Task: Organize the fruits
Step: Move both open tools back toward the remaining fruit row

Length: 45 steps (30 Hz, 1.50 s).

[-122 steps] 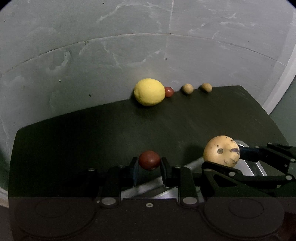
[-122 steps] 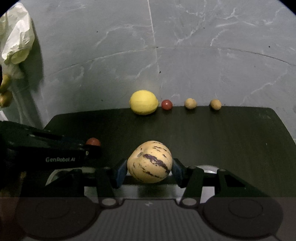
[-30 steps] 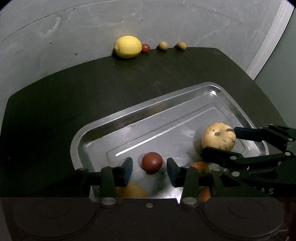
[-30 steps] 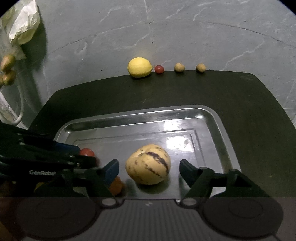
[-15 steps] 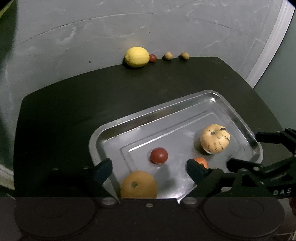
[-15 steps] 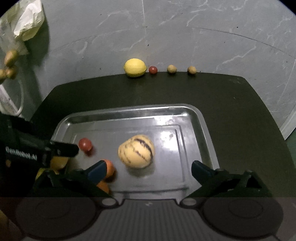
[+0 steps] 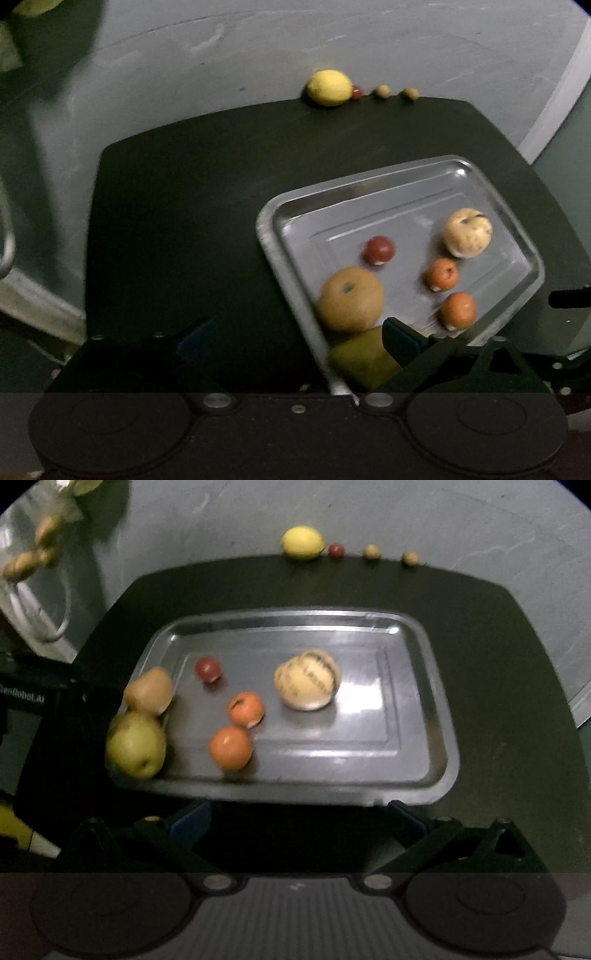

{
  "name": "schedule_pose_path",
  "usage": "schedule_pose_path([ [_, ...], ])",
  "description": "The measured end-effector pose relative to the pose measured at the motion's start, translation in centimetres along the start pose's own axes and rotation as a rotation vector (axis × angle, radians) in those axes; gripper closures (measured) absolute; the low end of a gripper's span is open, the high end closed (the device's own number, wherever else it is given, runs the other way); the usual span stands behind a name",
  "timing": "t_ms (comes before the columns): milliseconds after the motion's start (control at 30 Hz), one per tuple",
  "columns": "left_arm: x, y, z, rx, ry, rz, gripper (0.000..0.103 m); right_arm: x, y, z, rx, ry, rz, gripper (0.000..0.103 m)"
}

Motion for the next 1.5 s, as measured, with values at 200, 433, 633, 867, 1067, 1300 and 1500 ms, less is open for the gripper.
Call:
schedule_pose_path([
  [200, 2.8, -1.2, -0.3, 0.018, 0.061, -0.06, 0.006, 1.3, -0.5, 0.3, 0.035, 0.02, -0.038, 0.0],
  [433, 5.0, -0.6, -0.2, 0.01, 0.126, -0.125, 0.004, 2.3, 0.5, 0.1, 0.02, 0.047, -0.072, 0.0],
  [633, 5.6, 0.7, 0.2, -0.007, 0.167, -0.15, 0.001, 2.4, 2.0, -0.4, -0.026, 0.068, -0.084, 0.0],
  [867, 5.8, 2.7, 0.9, -0.023, 0.201, -0.182, 0.001, 1.9, 3.9, -1.1, -0.087, 0.088, -0.093, 0.0],
  [1067, 5.2, 5.4, 1.6, -0.048, 0.207, -0.2, 0.001, 0.5, 6.8, -1.3, -0.172, 0.086, -0.069, 0.0],
  [1300, 3.6, 9.4, 3.0, -0.089, 0.19, -0.218, 0.001, -1.1, 10.8, -0.3, -0.252, 0.06, -0.061, 0.0],
  [1500, 2.0, 12.3, 4.4, -0.105, 0.179, -0.199, 0.001, -2.4, 13.5, 1.0, -0.274, 0.068, -0.08, 0.0],
])
Point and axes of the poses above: each gripper's, at about its wrist camera, not at the fingertips, and z roughly the way its jaws point, x to its left, y to its top, the point moved 10 cm from there along z, roughly the way its jaws point, and after that the axes turned 12 degrees about z, right-handed, at the moved point
